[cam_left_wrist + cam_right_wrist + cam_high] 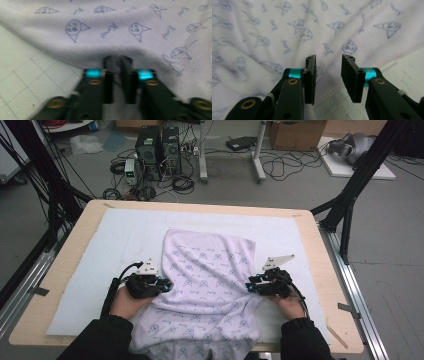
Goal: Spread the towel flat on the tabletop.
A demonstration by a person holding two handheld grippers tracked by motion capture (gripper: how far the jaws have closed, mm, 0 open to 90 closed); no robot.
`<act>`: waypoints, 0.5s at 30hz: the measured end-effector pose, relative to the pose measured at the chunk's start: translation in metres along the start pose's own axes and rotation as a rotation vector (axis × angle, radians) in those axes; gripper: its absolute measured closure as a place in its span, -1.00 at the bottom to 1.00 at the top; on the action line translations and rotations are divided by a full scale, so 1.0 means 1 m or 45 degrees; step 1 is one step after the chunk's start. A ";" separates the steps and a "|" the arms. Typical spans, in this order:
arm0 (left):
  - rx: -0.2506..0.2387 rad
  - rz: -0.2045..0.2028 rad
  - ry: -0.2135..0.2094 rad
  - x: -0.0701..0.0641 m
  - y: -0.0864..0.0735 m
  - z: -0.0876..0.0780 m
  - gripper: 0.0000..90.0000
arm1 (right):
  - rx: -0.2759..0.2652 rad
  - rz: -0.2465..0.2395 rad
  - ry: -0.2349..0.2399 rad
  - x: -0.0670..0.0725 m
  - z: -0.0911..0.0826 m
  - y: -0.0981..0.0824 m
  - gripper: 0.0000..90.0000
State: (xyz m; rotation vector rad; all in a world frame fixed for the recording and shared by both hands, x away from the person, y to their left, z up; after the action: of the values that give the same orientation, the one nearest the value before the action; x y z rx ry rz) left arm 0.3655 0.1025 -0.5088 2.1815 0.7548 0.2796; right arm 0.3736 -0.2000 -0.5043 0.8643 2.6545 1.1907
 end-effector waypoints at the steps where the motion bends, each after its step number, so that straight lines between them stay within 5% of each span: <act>1: 0.005 -0.009 0.000 0.001 0.000 0.000 0.91 | 0.017 0.003 0.002 -0.001 0.004 -0.001 0.48; 6: -0.039 -0.076 0.032 0.013 0.001 -0.013 0.94 | 0.024 -0.008 0.071 0.000 0.009 0.000 0.98; 8: -0.065 -0.091 0.059 0.020 0.003 -0.022 0.94 | 0.054 -0.024 0.007 -0.005 0.006 0.000 0.99; 12: -0.125 -0.129 0.221 0.046 0.011 -0.043 0.94 | 0.037 -0.014 -0.142 -0.024 -0.003 0.008 0.99; 15: -0.140 -0.144 0.232 0.049 0.013 -0.049 0.76 | -0.013 0.020 -0.177 -0.031 -0.009 0.013 0.89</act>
State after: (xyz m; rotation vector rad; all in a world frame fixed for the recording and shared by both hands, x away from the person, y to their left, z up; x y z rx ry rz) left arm 0.3893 0.1559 -0.4689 2.0206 0.9388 0.4555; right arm 0.4022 -0.2154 -0.4929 0.9314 2.5343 1.1033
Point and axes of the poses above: each handheld gripper's, and its own axes: z roughly forward along the jaws, y roughly out of its top, x roughly to its left, the point moved 10 cm from there along z, roughly forward along the jaws
